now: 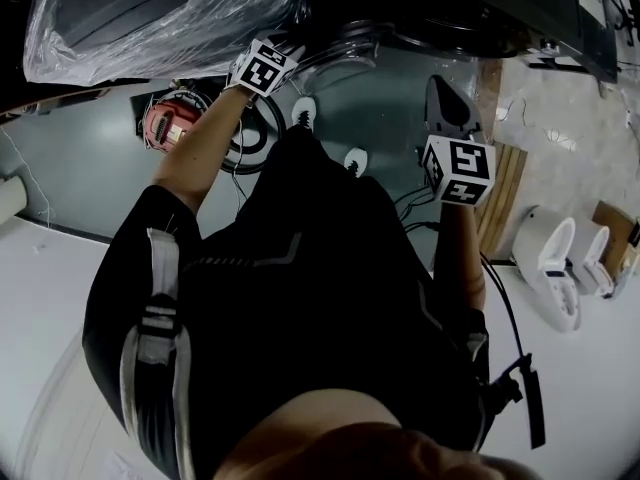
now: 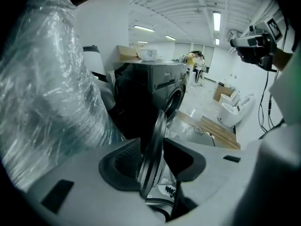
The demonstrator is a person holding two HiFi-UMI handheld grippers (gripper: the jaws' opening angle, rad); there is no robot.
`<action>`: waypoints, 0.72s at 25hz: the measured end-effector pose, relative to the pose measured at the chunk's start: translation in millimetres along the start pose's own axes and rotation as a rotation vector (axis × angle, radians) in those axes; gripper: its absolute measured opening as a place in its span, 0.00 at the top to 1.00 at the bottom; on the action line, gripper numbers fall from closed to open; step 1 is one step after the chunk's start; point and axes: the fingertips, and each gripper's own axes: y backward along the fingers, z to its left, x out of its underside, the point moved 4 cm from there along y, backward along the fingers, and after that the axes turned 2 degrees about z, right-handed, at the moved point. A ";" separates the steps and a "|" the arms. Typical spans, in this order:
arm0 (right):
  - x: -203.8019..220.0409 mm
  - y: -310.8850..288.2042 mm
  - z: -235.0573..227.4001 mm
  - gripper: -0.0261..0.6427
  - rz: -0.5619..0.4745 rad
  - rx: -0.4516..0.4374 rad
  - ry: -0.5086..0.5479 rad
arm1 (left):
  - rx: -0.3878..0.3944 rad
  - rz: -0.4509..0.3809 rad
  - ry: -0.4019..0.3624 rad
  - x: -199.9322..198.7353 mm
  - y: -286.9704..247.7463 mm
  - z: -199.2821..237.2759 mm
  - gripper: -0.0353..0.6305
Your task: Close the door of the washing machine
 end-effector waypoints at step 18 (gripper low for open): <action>32.3 -52.2 23.3 0.95 0.120 0.033 -0.089 | 0.151 0.274 -0.167 54.7 -71.6 14.8 0.73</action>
